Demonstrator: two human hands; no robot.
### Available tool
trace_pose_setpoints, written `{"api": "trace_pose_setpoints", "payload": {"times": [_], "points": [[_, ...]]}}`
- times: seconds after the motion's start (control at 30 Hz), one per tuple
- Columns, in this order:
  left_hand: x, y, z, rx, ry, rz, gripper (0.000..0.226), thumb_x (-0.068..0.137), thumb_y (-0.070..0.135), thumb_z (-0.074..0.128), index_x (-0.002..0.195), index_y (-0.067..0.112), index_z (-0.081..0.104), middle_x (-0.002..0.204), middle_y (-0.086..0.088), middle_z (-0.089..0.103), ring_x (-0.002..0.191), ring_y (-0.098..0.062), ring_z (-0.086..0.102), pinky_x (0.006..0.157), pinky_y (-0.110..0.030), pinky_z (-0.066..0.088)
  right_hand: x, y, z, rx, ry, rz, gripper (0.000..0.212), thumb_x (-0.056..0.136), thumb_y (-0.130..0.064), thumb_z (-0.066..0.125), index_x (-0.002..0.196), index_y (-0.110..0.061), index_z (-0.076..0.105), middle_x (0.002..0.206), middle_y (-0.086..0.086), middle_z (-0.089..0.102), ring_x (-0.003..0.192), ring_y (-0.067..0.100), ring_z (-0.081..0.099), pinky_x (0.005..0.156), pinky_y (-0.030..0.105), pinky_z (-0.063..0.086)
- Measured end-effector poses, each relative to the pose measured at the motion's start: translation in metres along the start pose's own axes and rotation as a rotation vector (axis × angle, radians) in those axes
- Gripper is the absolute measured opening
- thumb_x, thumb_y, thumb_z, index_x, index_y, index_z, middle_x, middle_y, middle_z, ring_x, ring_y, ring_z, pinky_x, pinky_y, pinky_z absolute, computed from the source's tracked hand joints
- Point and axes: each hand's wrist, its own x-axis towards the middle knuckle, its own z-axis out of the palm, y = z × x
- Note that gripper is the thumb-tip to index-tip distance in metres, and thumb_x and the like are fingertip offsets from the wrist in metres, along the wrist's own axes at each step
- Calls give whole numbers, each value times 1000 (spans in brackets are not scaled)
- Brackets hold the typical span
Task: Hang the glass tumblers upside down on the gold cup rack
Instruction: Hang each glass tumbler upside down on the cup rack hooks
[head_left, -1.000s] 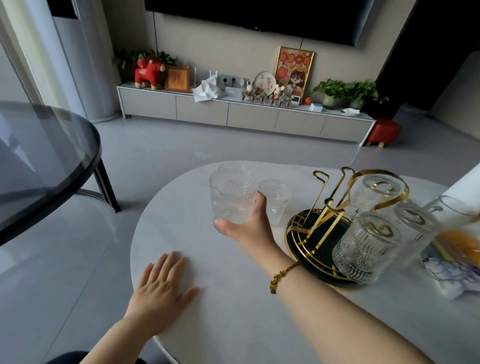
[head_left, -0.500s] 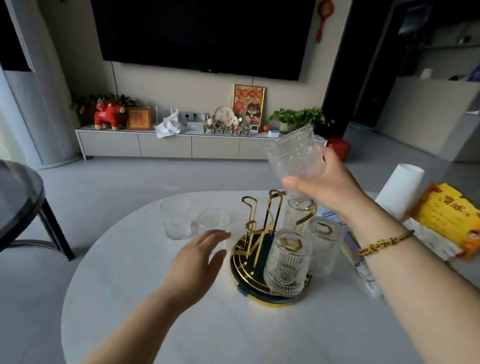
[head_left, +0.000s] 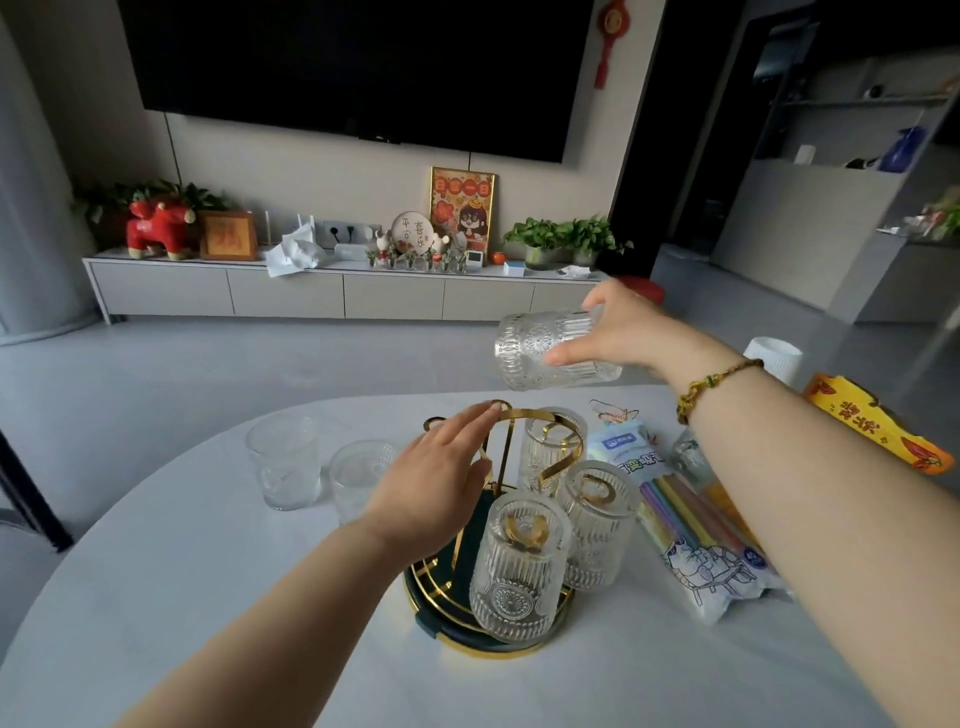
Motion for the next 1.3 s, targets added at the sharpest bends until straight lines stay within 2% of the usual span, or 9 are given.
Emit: {"api": "trace_pose_setpoints", "payload": {"times": [0.1, 0.3, 0.47, 0.53, 0.6, 0.73, 0.93, 1.13, 1.3], "points": [[4, -5, 4, 16, -47, 3, 47, 92, 20, 36, 136, 26, 20, 149, 6, 25, 133, -14, 28, 109, -30, 24, 16, -4, 8, -85, -66, -12, 79, 60, -36, 78, 122, -13, 35, 121, 6, 45, 94, 17, 41, 73, 30, 36], [7, -11, 5, 8, -52, 15, 46, 93, 18, 35, 135, 28, 22, 149, 9, 25, 131, -11, 31, 106, -25, 25, 35, -17, 36, -263, -215, -64, 76, 63, -35, 76, 122, -11, 36, 123, 9, 48, 92, 19, 43, 71, 30, 37], [7, -13, 2, -7, -85, 15, 47, 91, 14, 36, 134, 28, 24, 148, 12, 26, 127, -13, 37, 102, -26, 31, 47, -24, 64, -380, -300, -97, 78, 64, -37, 74, 125, -11, 33, 127, 10, 46, 116, 28, 36, 84, 34, 38], [7, -13, 1, -10, -98, 16, 48, 91, 13, 37, 134, 29, 24, 147, 13, 26, 126, -14, 38, 102, -28, 33, 51, -24, 75, -427, -336, -100, 77, 66, -35, 73, 126, -11, 31, 126, 11, 46, 118, 30, 32, 83, 36, 37], [7, -14, 0, -17, -110, 17, 49, 90, 12, 37, 135, 29, 23, 148, 13, 25, 126, -14, 38, 102, -28, 34, 54, -21, 85, -446, -367, -89, 73, 69, -33, 69, 126, -11, 29, 122, 12, 48, 116, 29, 31, 78, 35, 37], [7, -18, -1, -25, -123, 13, 52, 90, 11, 36, 134, 32, 21, 148, 16, 21, 120, -13, 43, 97, -26, 37, 59, -9, 99, -437, -398, -73, 67, 74, -29, 63, 128, -12, 27, 122, 12, 47, 116, 29, 30, 78, 36, 37], [9, -18, 1, -44, -119, 26, 53, 89, 7, 35, 134, 32, 23, 148, 15, 23, 123, -13, 40, 97, -26, 38, 63, 1, 106, -429, -436, -91, 61, 76, -23, 63, 127, -15, 30, 123, 15, 45, 119, 29, 26, 90, 43, 37], [8, -19, 3, -44, -114, 22, 56, 89, 7, 36, 134, 36, 19, 148, 17, 22, 122, -12, 42, 94, -25, 40, 66, 3, 109, -471, -517, -131, 51, 82, -17, 53, 128, -17, 31, 127, 15, 43, 122, 28, 24, 91, 42, 34], [7, -20, 3, -56, -116, 25, 56, 88, 6, 35, 134, 35, 19, 148, 15, 21, 126, -12, 37, 100, -26, 36, 69, 5, 110, -501, -516, -141, 51, 82, -20, 53, 128, -17, 30, 130, 16, 42, 123, 29, 23, 94, 44, 34]]}}
